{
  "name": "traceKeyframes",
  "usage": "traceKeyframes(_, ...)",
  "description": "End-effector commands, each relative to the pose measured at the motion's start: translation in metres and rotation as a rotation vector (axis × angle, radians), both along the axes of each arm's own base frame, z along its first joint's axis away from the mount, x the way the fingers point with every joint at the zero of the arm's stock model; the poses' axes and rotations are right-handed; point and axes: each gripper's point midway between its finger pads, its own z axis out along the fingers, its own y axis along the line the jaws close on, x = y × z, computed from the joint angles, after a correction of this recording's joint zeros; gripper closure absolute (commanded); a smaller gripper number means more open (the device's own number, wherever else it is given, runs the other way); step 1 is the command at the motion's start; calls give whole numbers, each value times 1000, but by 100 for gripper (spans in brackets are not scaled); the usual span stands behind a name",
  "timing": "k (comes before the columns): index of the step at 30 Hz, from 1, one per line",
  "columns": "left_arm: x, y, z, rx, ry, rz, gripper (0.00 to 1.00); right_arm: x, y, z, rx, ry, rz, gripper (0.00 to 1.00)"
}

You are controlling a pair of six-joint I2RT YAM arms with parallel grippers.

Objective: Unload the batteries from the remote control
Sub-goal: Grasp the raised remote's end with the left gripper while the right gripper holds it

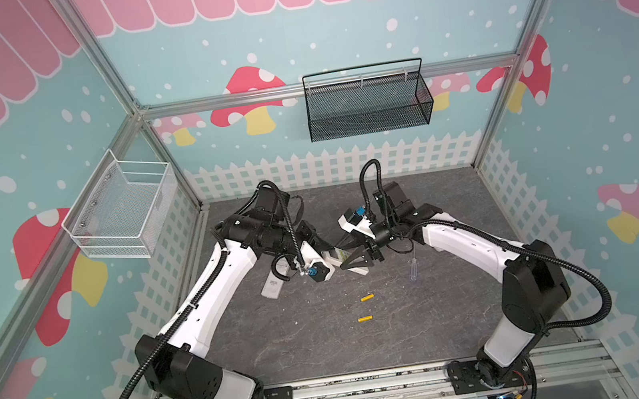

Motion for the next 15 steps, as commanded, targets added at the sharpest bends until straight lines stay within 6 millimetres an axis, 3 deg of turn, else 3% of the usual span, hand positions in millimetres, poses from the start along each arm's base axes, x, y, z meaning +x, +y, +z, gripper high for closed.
traceKeyframes(1,-9,4,-10,69,-163,-183,91,-3,4,19,58,-112,29,79)
traceKeyframes(5,-11,5,-9,59,-150,-174,100,-1,2,17,38,-126,3,69)
traceKeyframes(12,-11,11,-9,55,-97,-105,100,0,-8,21,13,-207,-56,39)
traceKeyframes(15,-8,16,-15,88,-59,-39,100,1,-19,28,25,-255,-102,37)
